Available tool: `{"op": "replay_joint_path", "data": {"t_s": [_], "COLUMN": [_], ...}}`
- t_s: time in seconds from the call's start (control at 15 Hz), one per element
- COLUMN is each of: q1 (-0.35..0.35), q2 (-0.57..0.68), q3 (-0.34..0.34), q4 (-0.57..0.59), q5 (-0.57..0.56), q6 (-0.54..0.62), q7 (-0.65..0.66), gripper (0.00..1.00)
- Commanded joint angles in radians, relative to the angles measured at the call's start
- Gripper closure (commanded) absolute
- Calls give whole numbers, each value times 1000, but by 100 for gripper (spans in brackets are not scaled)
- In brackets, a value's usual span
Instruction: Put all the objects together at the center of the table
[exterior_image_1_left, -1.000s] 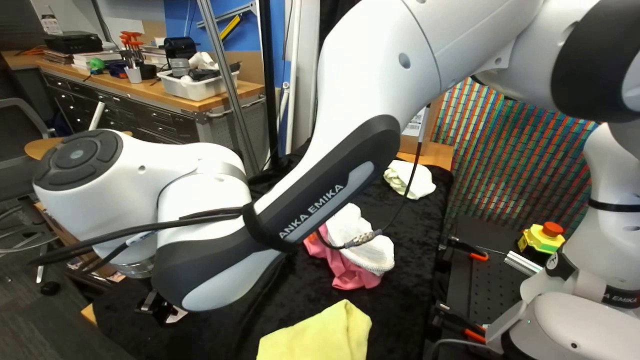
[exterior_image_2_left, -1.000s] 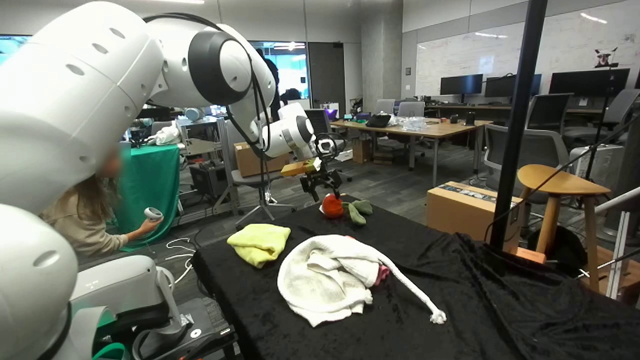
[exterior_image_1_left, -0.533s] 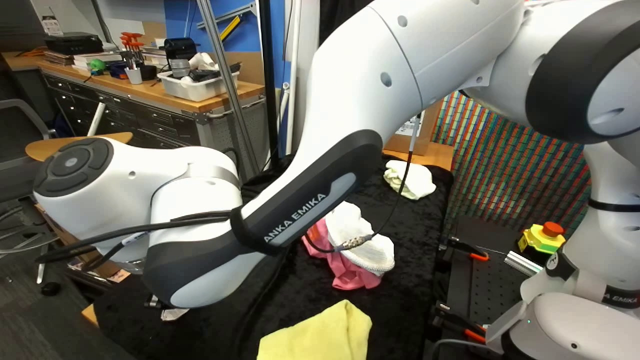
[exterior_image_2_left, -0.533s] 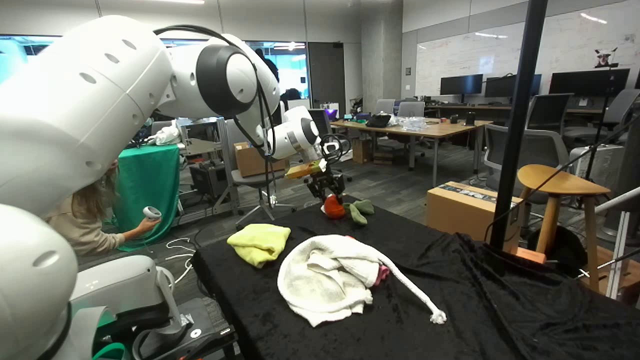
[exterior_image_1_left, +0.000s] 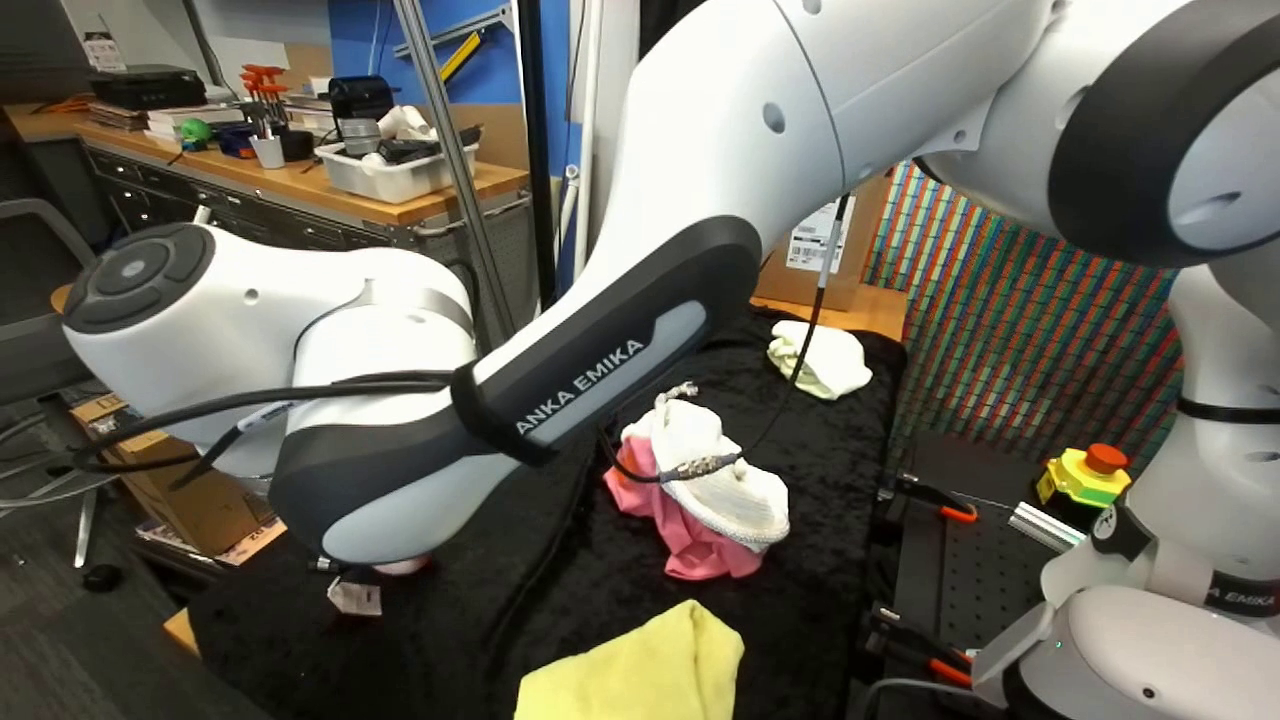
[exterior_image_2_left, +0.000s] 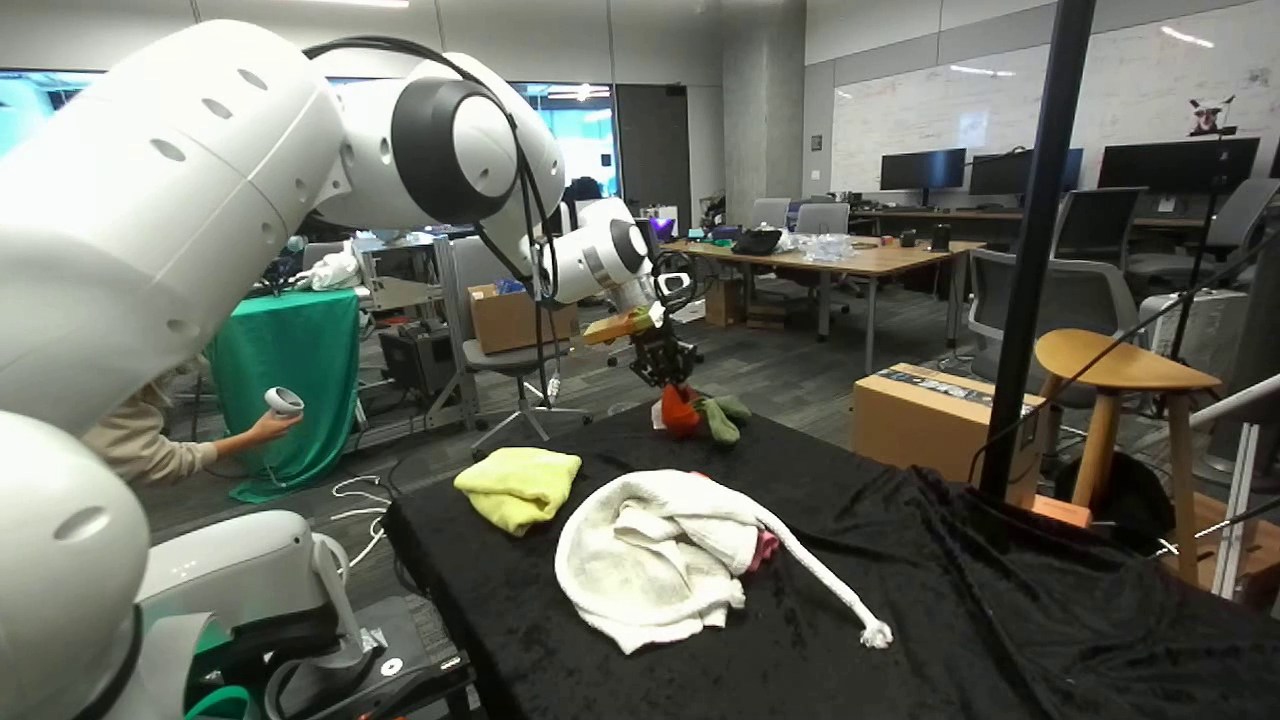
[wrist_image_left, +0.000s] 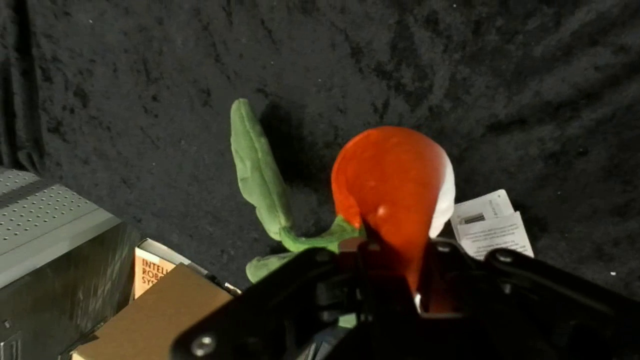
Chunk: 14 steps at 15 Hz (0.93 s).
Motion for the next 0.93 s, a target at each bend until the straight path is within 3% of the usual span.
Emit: {"op": "replay_joint_path", "data": {"t_s": [0.0, 0.33, 0.87], "q1": [-26, -51, -177], "q2": [-96, -221, -517], "q3": [15, 11, 23], "q4": [-55, -150, -488], "q5": [24, 25, 27], "q6": [-52, -112, -210], "q7": [-40, -35, -26], "gripper": [97, 97, 97]}}
